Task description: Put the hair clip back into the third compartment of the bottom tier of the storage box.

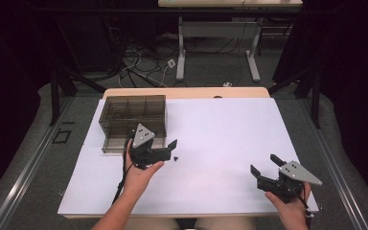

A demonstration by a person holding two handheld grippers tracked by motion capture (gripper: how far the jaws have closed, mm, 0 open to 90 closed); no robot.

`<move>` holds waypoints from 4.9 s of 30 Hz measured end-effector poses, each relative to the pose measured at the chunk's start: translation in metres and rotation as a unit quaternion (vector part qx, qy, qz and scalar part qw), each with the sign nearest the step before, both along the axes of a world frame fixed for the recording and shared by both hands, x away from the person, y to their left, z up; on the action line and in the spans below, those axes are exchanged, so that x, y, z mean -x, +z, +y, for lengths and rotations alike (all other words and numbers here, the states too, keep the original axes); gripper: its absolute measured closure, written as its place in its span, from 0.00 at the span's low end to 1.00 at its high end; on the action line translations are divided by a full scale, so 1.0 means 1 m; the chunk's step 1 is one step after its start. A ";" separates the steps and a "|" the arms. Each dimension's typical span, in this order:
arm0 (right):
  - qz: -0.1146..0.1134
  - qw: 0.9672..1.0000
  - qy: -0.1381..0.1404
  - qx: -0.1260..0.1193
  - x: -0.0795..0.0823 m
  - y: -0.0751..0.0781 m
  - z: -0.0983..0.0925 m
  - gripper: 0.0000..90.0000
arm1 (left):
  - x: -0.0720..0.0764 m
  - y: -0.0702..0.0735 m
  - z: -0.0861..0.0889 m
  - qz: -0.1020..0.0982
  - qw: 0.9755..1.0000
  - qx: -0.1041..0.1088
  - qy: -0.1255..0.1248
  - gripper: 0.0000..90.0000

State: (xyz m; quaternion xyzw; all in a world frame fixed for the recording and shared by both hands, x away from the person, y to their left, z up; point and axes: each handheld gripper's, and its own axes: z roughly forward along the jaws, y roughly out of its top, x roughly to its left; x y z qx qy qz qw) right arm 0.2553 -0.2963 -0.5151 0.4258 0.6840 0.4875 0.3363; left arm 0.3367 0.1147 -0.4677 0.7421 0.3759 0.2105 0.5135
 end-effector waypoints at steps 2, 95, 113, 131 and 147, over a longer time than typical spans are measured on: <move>-0.013 1.000 -0.002 -0.007 -0.002 -0.002 0.001 0.20 | -0.003 -0.003 -0.004 0.002 1.000 -0.004 0.003 0.25; 0.017 1.000 0.015 -0.001 -0.004 -0.005 0.001 0.20 | -0.044 -0.085 -0.033 0.200 0.972 -0.117 -0.048 0.75; 0.032 0.999 0.027 -0.007 -0.004 -0.007 0.003 0.04 | -0.041 -0.086 -0.030 0.196 0.972 -0.119 -0.046 0.83; 0.050 0.998 0.039 -0.007 -0.006 -0.009 0.005 0.00 | -0.040 -0.086 -0.031 0.189 0.973 -0.125 -0.036 0.88; 0.054 0.998 0.043 -0.004 -0.007 -0.010 0.006 0.00 | -0.037 -0.082 -0.031 0.191 0.974 -0.119 -0.030 0.88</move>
